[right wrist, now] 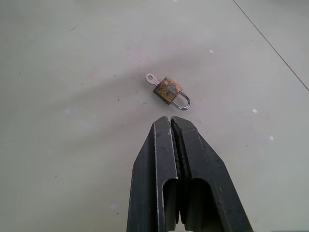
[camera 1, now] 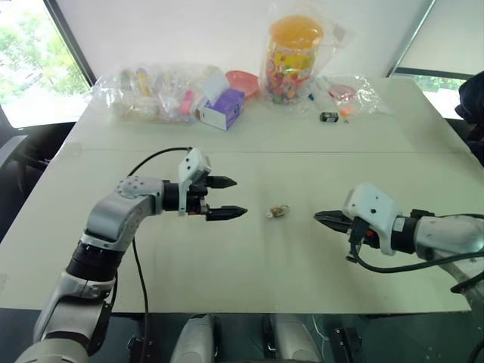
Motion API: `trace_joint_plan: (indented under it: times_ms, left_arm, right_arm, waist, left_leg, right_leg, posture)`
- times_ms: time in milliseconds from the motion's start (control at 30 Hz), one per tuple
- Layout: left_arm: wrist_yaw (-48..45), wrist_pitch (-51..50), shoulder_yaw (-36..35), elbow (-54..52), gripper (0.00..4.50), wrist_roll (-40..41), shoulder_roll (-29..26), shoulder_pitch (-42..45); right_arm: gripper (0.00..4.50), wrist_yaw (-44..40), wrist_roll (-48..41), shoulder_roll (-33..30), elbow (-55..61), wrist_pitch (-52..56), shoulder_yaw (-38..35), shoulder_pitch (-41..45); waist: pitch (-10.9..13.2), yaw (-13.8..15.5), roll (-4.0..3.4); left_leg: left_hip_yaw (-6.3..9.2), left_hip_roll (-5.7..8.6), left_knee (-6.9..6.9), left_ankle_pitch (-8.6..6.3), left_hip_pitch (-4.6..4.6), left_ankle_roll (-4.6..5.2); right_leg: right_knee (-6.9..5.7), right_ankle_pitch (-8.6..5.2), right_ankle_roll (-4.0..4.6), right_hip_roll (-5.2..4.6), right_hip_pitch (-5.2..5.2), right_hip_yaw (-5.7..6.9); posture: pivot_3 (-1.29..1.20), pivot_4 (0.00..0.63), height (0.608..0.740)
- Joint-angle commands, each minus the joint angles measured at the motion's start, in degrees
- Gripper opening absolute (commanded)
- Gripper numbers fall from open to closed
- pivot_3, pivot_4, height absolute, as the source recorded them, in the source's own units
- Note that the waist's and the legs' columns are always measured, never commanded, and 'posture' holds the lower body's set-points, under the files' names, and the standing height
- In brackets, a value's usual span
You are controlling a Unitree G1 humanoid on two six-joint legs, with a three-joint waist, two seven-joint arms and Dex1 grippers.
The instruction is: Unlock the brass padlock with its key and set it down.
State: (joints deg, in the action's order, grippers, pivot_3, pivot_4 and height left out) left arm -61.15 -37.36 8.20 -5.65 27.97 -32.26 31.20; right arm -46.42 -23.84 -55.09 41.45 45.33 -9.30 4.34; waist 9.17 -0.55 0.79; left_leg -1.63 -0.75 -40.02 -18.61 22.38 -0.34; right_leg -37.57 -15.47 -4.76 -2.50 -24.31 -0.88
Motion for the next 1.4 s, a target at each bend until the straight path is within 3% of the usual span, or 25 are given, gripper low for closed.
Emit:
trace_joint_plan:
  times_ms: [33,300,433,633,1000,1367,1400]
  left_arm:
    - [0.17,-0.35,-1.30,-2.91,4.46,1.31,-0.26,-0.14]
    - [2.90,2.56,-0.76,-1.41,4.46,-1.30,1.27,-1.13]
    - [3.84,3.21,-0.69,-1.20,4.50,-1.88,2.31,-1.48]
    - [5.85,2.86,-1.46,-4.55,4.50,-1.45,2.29,-4.72]
    - [7.52,2.20,-2.35,-6.23,4.50,-0.83,1.47,-5.33]
    - [9.24,1.74,-2.47,-7.80,4.50,-0.42,1.53,-5.53]
    - [9.26,1.80,-2.47,-7.65,4.50,-0.44,1.54,-5.38]
  right_arm:
    - [0.00,-0.99,-0.34,-0.90,-0.67,-1.59,-0.31,1.61]
    - [0.00,-2.60,4.05,0.99,-9.49,-9.94,6.69,6.32]
    - [1.25,-7.36,7.38,0.53,-16.29,-15.71,12.77,11.03]
    - [4.45,-14.96,13.74,5.62,-31.15,-25.71,23.86,22.48]
    - [4.45,-21.37,19.16,15.83,-55.26,-37.15,28.74,33.27]
    - [4.45,-24.40,24.64,19.68,-71.49,-45.95,30.28,38.27]
    - [4.22,-24.48,24.94,20.01,-72.60,-46.43,30.37,38.60]
  waist:
    - [0.00,0.01,0.00]
    - [0.00,0.02,0.00]
    - [0.00,-0.01,0.00]
    - [0.00,-0.24,-0.02]
    - [0.00,-0.09,-0.02]
    - [-0.01,-0.24,-0.02]
    - [-0.01,-0.28,-0.02]
  left_leg:
    - [0.00,0.00,0.00,0.00,0.00,0.00]
    - [-0.01,0.00,-0.01,0.00,0.00,0.00]
    - [-0.01,0.01,-0.01,0.00,0.00,0.00]
    - [-0.04,-0.04,0.00,0.00,-0.06,0.00]
    - [-0.05,-0.01,-0.04,0.01,0.00,-0.01]
    - [-0.06,-0.02,-0.05,0.02,-0.06,-0.04]
    - [-0.06,-0.02,-0.05,0.03,-0.08,-0.05]
  right_leg:
    - [0.00,0.00,0.00,0.00,0.00,0.00]
    - [0.00,0.00,0.00,-0.02,0.00,0.00]
    - [0.00,0.00,0.00,-0.01,0.00,0.00]
    - [-0.04,0.01,0.00,0.01,-0.02,-0.01]
    - [-0.04,0.01,-0.01,-0.09,-0.03,0.01]
    - [-0.15,0.02,0.00,-0.12,-0.04,-0.01]
    - [-0.18,0.02,0.00,-0.12,-0.04,-0.01]
  posture:
    - [0.00,0.150,0.735]
    - [0.00,0.150,0.735]
    - [0.00,0.150,0.735]
    - [0.00,0.150,0.735]
    - [0.00,0.150,0.735]
    - [0.00,0.150,0.735]
    - [0.00,0.150,0.735]
